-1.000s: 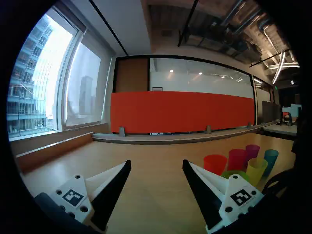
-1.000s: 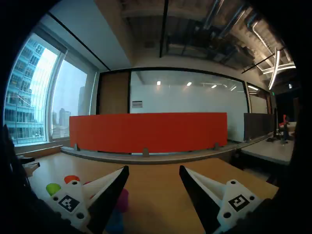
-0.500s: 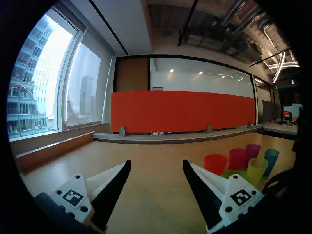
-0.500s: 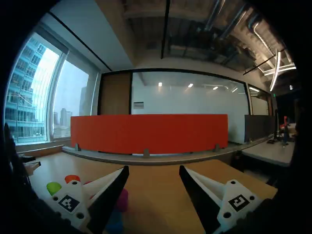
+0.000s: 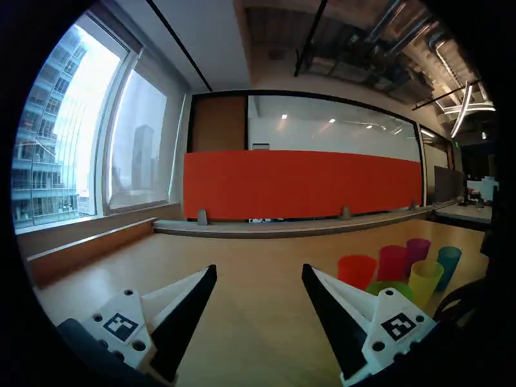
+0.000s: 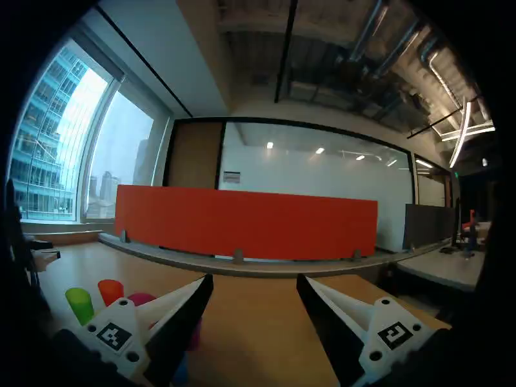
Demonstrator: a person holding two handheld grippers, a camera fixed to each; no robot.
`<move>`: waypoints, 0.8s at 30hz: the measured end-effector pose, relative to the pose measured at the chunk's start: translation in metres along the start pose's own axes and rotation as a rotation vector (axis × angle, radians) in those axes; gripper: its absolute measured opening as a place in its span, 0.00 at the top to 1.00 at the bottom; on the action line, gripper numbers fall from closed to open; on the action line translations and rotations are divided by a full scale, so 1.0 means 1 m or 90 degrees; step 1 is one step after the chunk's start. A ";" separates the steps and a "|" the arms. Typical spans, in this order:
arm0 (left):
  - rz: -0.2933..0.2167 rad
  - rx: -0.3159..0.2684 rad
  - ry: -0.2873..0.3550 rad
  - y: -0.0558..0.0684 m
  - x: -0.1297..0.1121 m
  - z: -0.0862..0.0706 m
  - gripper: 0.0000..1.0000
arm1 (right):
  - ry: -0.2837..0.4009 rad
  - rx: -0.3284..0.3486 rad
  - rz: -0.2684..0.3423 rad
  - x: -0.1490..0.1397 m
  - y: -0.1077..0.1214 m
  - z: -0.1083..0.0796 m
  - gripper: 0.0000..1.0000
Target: Pour water
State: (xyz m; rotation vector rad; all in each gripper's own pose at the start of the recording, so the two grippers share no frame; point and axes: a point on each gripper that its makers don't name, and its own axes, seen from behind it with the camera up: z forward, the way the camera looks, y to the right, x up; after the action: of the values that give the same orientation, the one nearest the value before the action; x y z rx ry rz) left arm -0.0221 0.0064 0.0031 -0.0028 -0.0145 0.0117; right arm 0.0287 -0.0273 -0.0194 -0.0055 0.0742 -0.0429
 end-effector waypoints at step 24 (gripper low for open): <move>0.000 0.000 0.000 0.000 0.000 0.000 0.02 | -0.029 -0.031 0.026 -0.070 0.014 0.010 0.00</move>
State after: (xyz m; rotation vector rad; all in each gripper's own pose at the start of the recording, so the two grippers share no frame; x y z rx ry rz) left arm -0.0223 0.0066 0.0028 -0.0028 -0.0148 0.0118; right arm -0.0396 -0.0104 -0.0047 -0.0538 0.0295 0.0004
